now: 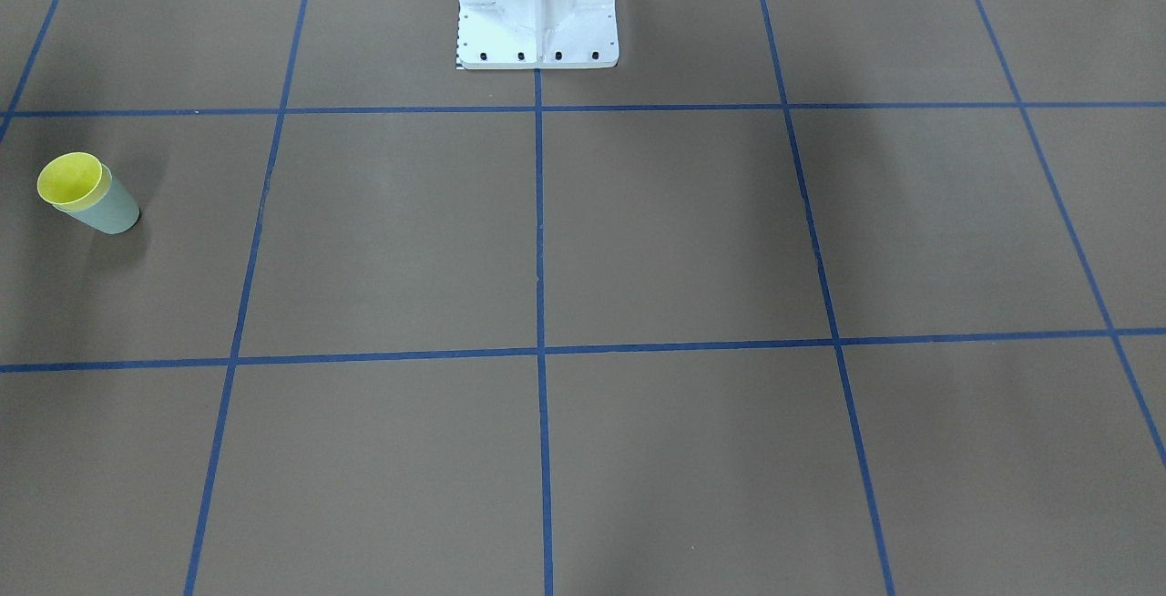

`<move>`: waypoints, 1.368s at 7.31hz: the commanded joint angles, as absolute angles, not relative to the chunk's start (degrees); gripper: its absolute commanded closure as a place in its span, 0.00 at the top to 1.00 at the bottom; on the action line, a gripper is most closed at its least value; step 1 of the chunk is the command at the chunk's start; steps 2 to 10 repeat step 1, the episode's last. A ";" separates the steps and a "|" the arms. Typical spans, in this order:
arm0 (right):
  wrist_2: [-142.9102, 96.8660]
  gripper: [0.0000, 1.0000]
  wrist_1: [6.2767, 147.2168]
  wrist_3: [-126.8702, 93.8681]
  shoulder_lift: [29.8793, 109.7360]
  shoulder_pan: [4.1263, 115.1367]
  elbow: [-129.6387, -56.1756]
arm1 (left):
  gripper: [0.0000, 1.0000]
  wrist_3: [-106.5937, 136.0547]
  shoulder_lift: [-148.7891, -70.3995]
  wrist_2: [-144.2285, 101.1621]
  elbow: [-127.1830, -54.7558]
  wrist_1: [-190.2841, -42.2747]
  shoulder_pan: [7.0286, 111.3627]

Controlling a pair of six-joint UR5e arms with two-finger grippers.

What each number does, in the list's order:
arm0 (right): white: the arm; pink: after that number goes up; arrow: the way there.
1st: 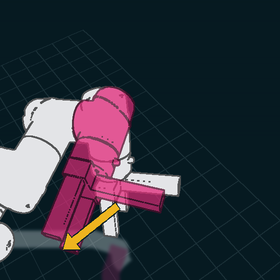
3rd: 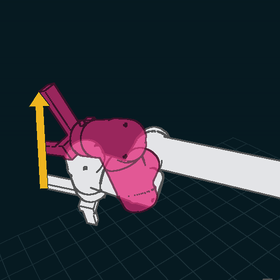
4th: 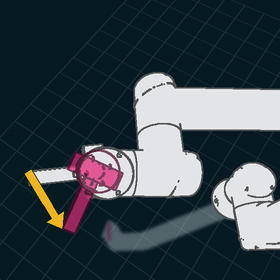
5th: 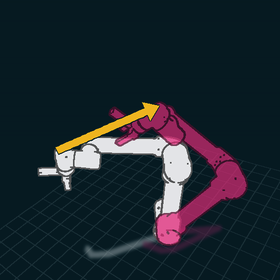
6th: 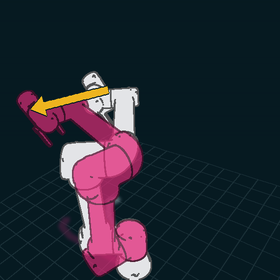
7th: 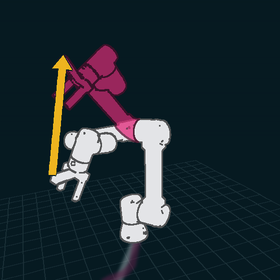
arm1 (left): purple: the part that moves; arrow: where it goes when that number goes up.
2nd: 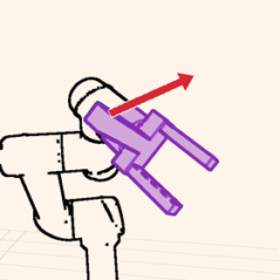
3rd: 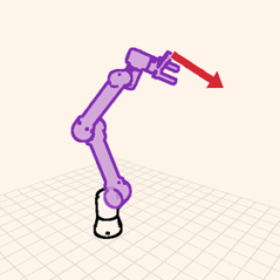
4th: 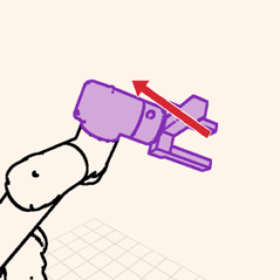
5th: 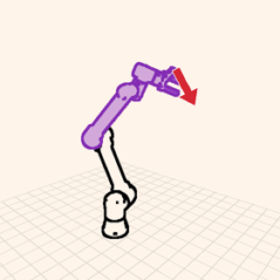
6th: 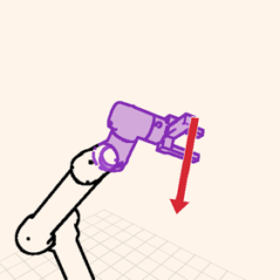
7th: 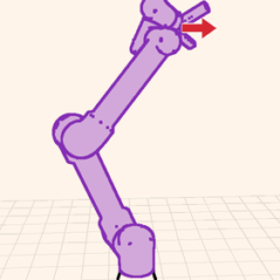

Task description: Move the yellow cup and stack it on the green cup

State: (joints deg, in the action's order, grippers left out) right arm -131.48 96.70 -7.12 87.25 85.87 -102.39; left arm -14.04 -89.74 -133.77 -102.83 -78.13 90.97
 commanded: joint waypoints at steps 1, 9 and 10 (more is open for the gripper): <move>-131.40 1.00 96.68 -7.12 87.19 85.87 -102.39 | 1.00 -14.06 -89.74 -133.77 -102.83 -78.13 90.97; -131.40 1.00 96.68 -7.12 87.19 85.87 -102.39 | 1.00 -14.06 -89.74 -133.77 -102.83 -78.13 90.97; -131.40 1.00 96.68 -7.12 87.19 85.87 -102.39 | 1.00 -14.06 -89.74 -133.77 -102.83 -78.13 90.97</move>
